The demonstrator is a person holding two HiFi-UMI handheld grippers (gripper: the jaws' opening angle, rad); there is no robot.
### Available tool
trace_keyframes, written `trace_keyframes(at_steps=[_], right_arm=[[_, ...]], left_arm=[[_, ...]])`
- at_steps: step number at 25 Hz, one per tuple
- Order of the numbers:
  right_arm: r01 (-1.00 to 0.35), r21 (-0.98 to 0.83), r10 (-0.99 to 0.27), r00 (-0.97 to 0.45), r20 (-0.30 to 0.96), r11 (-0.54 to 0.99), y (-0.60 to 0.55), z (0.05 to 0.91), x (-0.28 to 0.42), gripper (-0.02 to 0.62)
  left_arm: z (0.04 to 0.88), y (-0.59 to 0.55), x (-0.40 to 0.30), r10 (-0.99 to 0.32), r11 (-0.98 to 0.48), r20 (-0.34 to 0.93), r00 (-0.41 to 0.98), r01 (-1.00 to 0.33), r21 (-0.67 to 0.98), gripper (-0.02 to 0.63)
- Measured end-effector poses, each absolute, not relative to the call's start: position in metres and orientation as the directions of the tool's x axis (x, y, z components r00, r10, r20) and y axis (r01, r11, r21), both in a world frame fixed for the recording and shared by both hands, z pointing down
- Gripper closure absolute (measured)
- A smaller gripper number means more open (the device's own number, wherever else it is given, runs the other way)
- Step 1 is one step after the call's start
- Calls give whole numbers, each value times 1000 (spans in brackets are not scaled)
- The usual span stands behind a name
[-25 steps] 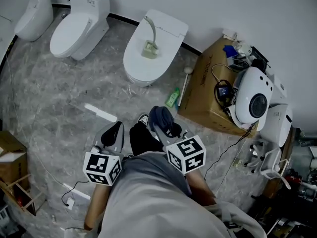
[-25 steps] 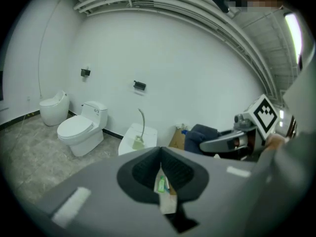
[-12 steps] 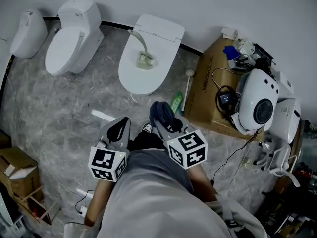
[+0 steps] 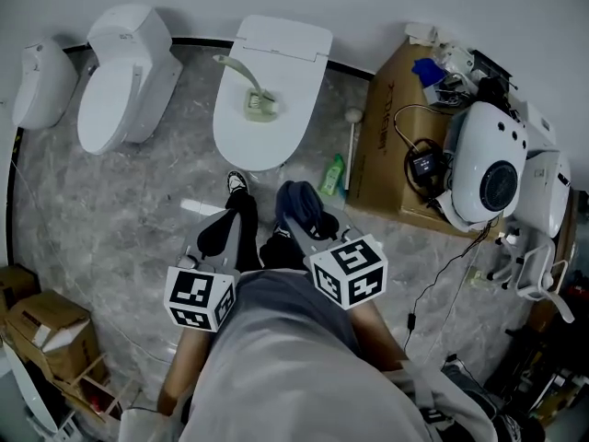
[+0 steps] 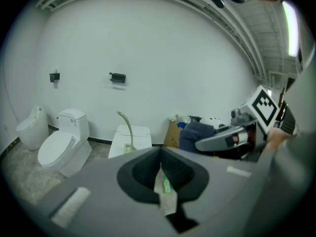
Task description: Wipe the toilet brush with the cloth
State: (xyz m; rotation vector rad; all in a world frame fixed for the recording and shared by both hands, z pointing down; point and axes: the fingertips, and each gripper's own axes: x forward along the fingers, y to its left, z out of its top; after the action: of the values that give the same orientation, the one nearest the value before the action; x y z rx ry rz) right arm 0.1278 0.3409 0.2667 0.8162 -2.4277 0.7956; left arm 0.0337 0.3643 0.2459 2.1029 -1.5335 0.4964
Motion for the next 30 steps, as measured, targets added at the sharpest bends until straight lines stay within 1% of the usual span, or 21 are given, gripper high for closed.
trace_keyframes(at_steps=[8,19,23,30], right_arm=[[-682,-349,-432,-699,570,643,294,258,117,492],[-708,-330,-462,-675,575,624,208,242,70,492],[-713,-319,-456,-664,592,624,183,245,51,492],[-754,-303,-474,-619,626,583,146,250,26,492]], left_arm=[[231,301,2,-819,-231,490,299,-953,195,606],[221,176,-64,-857,-191,432,281,-952,240,606],[234,133,-84,-848,-181,447,286,-948,262,606],[264,77,-112,-804,-176,484,347,-915,362,606]])
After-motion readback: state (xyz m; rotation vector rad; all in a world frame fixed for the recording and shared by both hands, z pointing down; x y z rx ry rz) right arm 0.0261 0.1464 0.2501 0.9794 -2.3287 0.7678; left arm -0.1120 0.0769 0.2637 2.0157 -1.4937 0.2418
